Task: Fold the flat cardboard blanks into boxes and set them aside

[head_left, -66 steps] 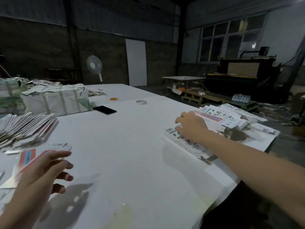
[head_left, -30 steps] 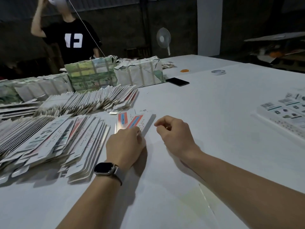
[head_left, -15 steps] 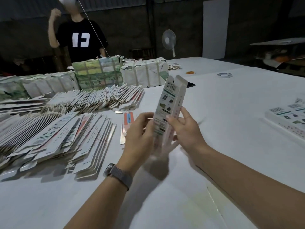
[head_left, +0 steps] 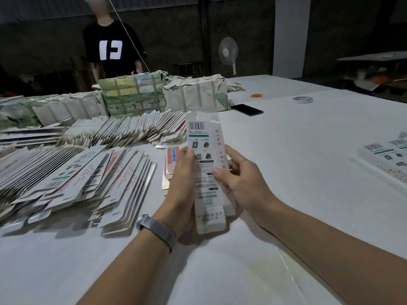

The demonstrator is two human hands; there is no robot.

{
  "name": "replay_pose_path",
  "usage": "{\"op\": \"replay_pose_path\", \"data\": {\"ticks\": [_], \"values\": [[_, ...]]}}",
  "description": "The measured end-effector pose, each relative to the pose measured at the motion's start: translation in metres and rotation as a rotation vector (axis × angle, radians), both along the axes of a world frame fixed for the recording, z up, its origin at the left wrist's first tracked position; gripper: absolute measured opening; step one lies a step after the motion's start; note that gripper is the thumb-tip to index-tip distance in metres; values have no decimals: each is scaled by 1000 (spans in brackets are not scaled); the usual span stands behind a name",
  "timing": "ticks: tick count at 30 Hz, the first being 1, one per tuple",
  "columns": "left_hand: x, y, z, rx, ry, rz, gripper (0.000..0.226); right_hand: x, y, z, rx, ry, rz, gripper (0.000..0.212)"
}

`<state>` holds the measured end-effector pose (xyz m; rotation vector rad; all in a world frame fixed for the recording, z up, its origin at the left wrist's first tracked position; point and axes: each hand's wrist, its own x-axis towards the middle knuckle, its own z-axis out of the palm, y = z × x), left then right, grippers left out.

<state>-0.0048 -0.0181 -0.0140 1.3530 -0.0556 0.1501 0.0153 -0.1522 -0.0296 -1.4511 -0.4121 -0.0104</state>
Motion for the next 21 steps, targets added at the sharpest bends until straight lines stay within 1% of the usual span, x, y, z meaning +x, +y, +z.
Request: {"op": "replay_pose_path", "data": {"ticks": [3,5,8,11,12,16,17,18,19,21], "values": [[-1,2,-1,-43,56,-70,59,-1,-1,0,-54,-37,-25,28],[-1,2,-3,-72,79,-95,63,-1,-2,1,-76,-41,-46,24],[0,1,-5,-139,111,-113,63,-1,-4,2,-124,-53,-78,21],[1,5,-6,-197,91,-161,56,-4,-4,3,-130,-62,-91,15],[2,7,-6,-196,78,-174,55,-4,-4,3,-128,-56,-104,13],[3,6,-6,-107,29,-164,58,-2,-6,3,-104,-10,-163,27],[3,5,-6,-88,7,-159,62,-2,-6,4,-98,-2,-167,24],[3,4,-7,-63,-24,-153,62,-2,-6,4,-90,0,-162,15],[4,4,-9,-40,-57,-144,57,-2,-6,5,-77,3,-153,8],[7,4,-11,-25,-91,-135,39,-3,-4,4,-46,21,-132,10]]}}
